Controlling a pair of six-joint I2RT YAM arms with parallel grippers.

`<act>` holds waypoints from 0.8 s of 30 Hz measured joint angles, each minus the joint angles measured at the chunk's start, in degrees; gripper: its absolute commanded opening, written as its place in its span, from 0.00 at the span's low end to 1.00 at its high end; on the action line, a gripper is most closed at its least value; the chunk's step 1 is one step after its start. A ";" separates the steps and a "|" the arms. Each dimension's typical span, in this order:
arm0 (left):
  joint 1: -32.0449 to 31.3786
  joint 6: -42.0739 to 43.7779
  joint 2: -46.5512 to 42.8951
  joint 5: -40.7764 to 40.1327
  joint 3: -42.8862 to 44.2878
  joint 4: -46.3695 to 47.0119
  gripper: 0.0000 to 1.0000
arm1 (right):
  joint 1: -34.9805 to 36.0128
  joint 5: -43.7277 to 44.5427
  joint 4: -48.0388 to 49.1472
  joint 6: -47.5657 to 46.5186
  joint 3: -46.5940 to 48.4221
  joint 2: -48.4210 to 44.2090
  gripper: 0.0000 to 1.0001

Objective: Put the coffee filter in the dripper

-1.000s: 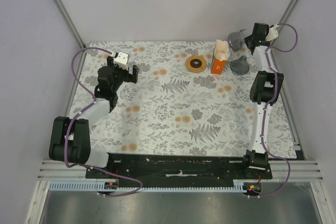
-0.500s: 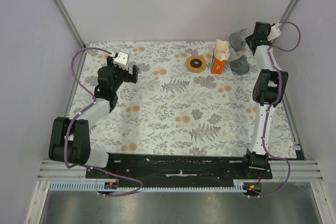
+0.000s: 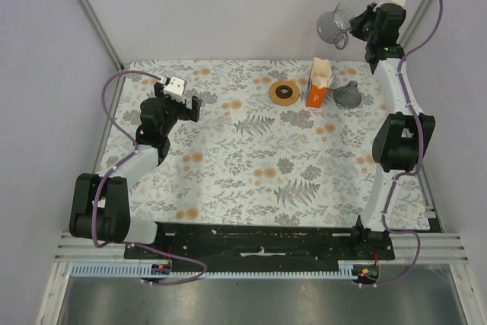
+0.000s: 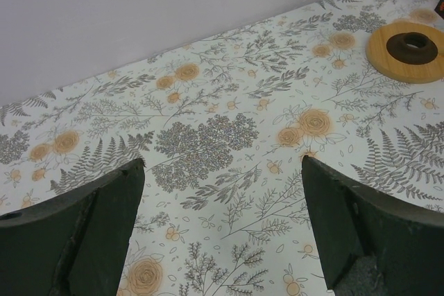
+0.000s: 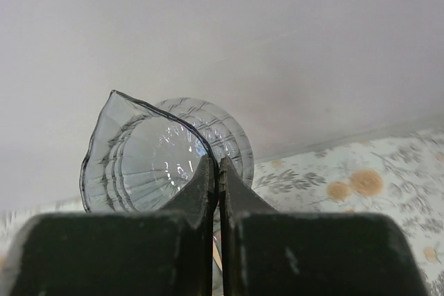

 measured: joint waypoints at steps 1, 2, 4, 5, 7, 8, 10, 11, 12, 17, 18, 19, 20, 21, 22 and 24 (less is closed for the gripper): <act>0.00 -0.13 0.00 0.20 -0.04 0.02 1.00 | 0.90 -2.56 -0.22 -2.49 0.00 -0.96 0.00; 0.02 -0.39 0.00 0.59 -0.09 0.04 1.00 | 1.99 -5.11 -0.74 -5.40 0.00 -1.81 0.00; 0.00 -0.74 -0.02 1.20 -0.31 0.09 1.00 | 5.29 -10.82 -2.93 -12.61 -0.02 -3.52 0.00; 0.00 -0.87 -0.07 1.33 -0.42 0.09 1.00 | 6.82 -12.70 -4.09 -15.32 -0.09 -4.11 0.00; 0.00 -1.33 -0.24 1.40 -0.55 -0.02 1.00 | 11.32 -17.14 -8.15 -22.51 -0.46 -5.51 0.00; 0.00 -1.53 -0.35 1.42 -0.63 0.02 1.00 | 13.25 -18.86 -10.05 -25.53 -0.61 -5.97 0.00; 0.00 -2.03 -0.72 1.51 -0.85 0.00 1.00 | 17.51 -22.49 -13.94 -31.39 -1.25 -6.75 0.00; 0.02 -2.34 -0.90 1.60 -0.92 0.00 1.00 | 19.63 -24.41 -15.69 -34.14 -2.12 -7.23 0.00; 0.02 -2.75 -1.07 1.81 -0.98 0.00 1.00 | 21.57 -26.18 -17.25 -36.65 -3.34 -7.76 0.00; 0.00 -4.24 -1.97 2.82 -1.75 0.00 1.00 | 27.96 -31.01 -22.23 -46.49 -12.48 -10.93 0.00; 0.00 -4.48 -2.19 2.91 -2.05 0.04 1.00 | 29.05 -31.26 -22.86 -48.06 -14.32 -11.23 0.00; 0.00 -4.61 -2.45 3.04 -2.38 0.00 1.00 | 29.99 -31.43 -23.23 -49.31 -15.85 -11.30 0.00; 0.02 -4.72 -2.67 3.26 -2.73 0.00 1.00 | 30.91 -31.45 -23.43 -50.36 -17.18 -11.30 0.00; 0.02 -4.83 -2.95 3.52 -3.08 -0.02 1.00 | 31.85 -31.39 -23.61 -51.30 -18.56 -11.32 0.00; 0.00 -4.90 -3.26 3.87 -3.43 -0.09 1.00 | 32.79 -31.23 -23.63 -52.06 -20.28 -11.32 0.00; 0.00 -4.92 -4.07 4.20 -4.11 -0.37 1.00 | 34.51 -30.77 -23.56 -53.07 -23.30 -11.32 0.00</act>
